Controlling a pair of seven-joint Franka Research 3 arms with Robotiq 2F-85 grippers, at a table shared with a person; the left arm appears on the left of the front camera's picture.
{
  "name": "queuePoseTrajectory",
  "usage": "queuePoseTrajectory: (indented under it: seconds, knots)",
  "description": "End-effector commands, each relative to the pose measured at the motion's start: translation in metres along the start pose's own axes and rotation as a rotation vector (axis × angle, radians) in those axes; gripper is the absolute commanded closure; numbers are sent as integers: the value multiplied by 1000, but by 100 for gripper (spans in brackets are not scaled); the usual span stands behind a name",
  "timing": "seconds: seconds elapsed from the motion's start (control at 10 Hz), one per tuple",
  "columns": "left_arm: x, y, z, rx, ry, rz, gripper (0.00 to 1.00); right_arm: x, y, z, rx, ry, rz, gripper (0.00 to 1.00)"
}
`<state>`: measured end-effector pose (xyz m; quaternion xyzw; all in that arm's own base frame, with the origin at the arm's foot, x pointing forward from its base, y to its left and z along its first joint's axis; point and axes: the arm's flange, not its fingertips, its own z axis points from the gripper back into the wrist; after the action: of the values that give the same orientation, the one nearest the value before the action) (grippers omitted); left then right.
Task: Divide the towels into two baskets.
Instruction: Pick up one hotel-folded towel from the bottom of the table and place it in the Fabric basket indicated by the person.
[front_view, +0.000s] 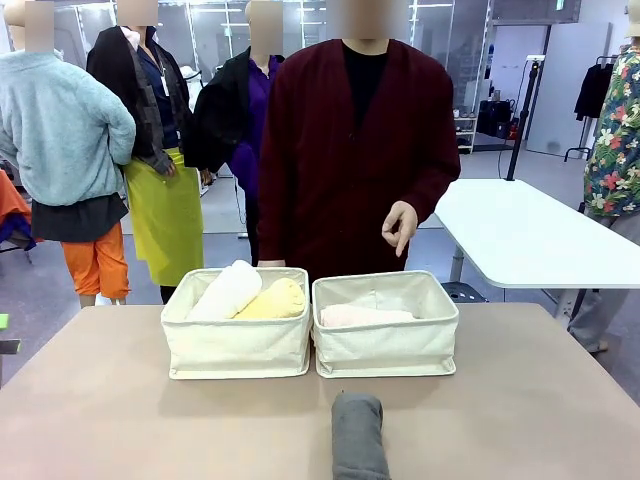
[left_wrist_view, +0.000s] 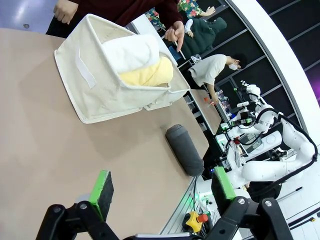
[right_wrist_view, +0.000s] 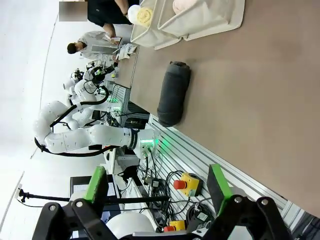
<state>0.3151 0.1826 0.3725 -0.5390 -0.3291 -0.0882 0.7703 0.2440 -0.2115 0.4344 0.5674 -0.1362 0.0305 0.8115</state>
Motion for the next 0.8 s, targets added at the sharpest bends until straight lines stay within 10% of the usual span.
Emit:
queuePoseTrajectory:
  seconds: [0.0,0.7]
  knots:
    - [-1,-3,2,-15,-17,2,0,-2,6,0,4,-4,-2,0]
    - [-1,-3,2,-15,-17,2,0,-35,16,-37,-96,-80,172,0]
